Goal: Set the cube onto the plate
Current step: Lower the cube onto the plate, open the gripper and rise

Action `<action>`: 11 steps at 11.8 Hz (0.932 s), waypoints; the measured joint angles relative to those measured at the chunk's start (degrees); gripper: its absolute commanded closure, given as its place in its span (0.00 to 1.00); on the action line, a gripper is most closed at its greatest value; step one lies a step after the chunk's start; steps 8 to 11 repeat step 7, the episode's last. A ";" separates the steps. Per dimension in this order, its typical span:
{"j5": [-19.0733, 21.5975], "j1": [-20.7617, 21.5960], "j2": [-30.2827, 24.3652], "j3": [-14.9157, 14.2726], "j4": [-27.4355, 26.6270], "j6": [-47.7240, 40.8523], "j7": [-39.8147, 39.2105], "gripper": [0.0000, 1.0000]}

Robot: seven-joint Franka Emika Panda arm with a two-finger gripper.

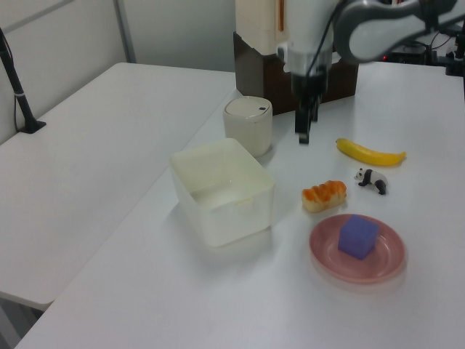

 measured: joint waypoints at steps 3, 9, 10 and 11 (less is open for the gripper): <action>-0.10 -6.27 -3.97 -1.70 1.25 -4.26 -2.46 0.00; 1.06 -8.99 -8.66 -4.29 1.17 -8.27 -7.21 0.00; 1.06 -8.99 -8.66 -4.29 1.17 -8.27 -7.21 0.00; 1.06 -8.99 -8.66 -4.29 1.17 -8.27 -7.21 0.00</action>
